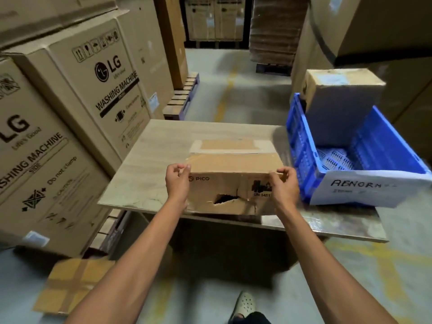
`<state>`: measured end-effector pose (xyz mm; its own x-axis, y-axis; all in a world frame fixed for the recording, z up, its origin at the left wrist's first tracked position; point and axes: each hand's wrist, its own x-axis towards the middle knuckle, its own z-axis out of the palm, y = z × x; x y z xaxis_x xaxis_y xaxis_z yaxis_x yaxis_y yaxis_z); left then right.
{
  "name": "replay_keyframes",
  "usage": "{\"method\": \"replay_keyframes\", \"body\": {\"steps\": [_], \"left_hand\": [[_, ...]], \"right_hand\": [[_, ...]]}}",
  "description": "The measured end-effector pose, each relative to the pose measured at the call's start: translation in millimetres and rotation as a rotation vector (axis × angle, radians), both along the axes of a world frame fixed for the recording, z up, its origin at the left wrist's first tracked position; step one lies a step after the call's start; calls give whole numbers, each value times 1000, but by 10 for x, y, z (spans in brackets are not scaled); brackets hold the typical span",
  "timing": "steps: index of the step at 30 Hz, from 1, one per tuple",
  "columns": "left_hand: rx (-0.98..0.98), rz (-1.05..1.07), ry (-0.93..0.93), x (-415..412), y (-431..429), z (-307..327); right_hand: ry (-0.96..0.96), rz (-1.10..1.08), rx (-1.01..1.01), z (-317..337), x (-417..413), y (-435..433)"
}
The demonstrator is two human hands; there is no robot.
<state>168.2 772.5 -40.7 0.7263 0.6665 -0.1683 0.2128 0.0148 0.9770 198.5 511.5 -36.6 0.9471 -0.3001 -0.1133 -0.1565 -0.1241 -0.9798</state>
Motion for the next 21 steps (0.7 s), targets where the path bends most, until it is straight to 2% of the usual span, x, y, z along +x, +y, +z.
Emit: {"method": "replay_keyframes", "body": {"steps": [5, 11, 21], "left_hand": [[-22, 1, 88, 411, -1, -308], [17, -45, 167, 708, 118, -378], [150, -98, 158, 1076, 417, -459]], "right_hand": [[75, 65, -84, -316, 485, -4], [110, 138, -149, -469, 872, 44], [127, 212, -222, -538, 1232, 282]]}}
